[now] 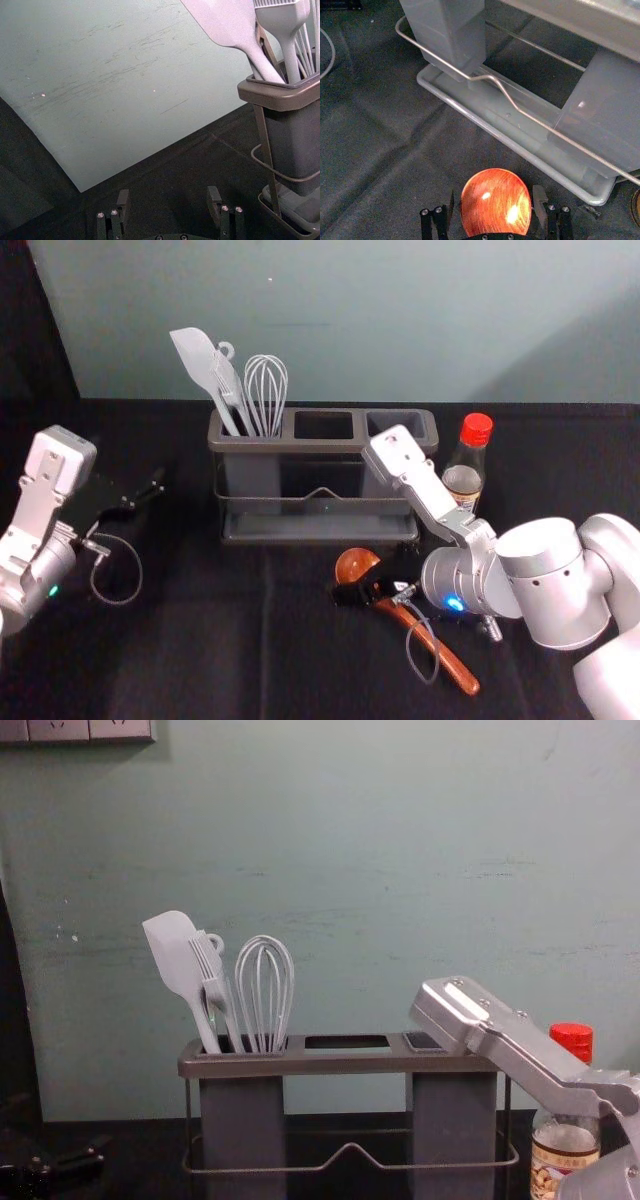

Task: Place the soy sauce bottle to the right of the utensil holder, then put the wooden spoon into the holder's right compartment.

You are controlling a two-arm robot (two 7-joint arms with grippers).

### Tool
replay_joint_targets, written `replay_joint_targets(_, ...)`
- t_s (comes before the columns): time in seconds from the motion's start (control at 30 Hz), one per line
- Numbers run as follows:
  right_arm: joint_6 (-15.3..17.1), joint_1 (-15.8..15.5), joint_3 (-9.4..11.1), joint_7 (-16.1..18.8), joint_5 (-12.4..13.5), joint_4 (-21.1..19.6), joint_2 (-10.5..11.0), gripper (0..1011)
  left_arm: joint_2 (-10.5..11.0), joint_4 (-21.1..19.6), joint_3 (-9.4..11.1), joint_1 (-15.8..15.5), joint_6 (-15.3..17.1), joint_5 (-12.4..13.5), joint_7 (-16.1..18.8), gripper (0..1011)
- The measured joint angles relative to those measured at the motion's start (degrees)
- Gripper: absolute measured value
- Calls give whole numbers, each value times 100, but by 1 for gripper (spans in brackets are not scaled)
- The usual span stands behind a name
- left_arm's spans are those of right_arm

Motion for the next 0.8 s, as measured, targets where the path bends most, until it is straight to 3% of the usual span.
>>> replay_joint_targets(0.67, 48, -38, 53, 172, -233, 14, -73, 1002, 0, 0, 0, 0, 0, 0, 0, 1000)
replay_joint_targets(0.8, 31, -53, 73, 204, -291, 24, -95, 938, 0, 0, 0, 0, 0, 0, 0, 1000)
